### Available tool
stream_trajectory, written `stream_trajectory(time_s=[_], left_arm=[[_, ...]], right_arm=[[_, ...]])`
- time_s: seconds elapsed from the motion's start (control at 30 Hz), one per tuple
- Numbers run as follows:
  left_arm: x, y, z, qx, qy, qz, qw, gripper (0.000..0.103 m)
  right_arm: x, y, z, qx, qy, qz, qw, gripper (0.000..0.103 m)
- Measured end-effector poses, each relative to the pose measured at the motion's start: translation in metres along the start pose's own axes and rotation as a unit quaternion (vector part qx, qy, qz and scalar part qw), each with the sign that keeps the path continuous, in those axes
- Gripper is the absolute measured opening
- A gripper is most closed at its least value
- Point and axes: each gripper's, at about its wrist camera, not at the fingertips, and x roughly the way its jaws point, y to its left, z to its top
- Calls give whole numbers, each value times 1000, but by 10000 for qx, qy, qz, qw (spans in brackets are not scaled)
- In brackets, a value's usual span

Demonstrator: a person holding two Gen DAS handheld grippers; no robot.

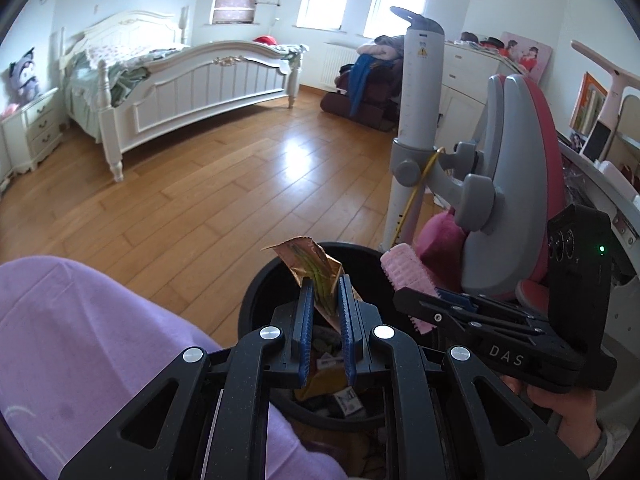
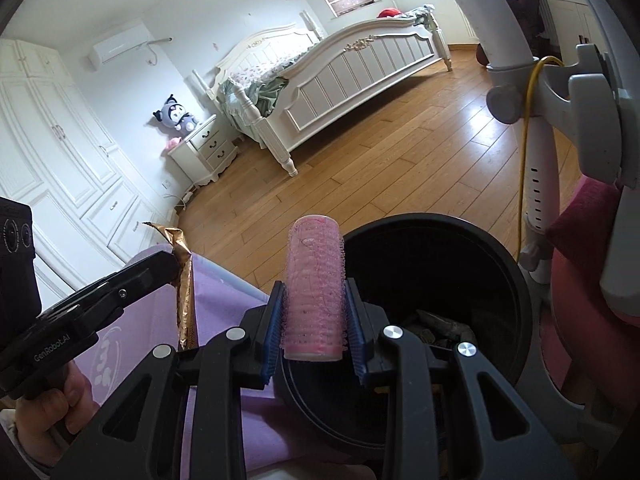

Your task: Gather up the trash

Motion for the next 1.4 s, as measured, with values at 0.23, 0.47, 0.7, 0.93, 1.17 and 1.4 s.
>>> stream_trajectory(time_s=[0.23,0.47,0.7,0.93,1.17,1.4], left_arm=[[26,-11,-1,96,197,-46,9997,14],[35,-14,-2,83,252,-145,9995,14],[17,-14,1,290,-142,314,9990,98],[-16,13,-9,-40,-145,382,9992,98],[-87,59,-33,-415,-567,891,9935,98],[-178,118,-77,-749,-1103,2013,9704,98]], right_arm=[[-1,-23,1,108,22,-109,9999,29],[-3,-39,1,202,39,-414,9989,32],[-22,-40,1,202,-146,-655,9975,62],[-34,-6,0,26,-253,-469,9986,79],[-18,64,-11,-472,44,-10,9989,89],[-1,162,-39,-1136,164,479,9922,95]])
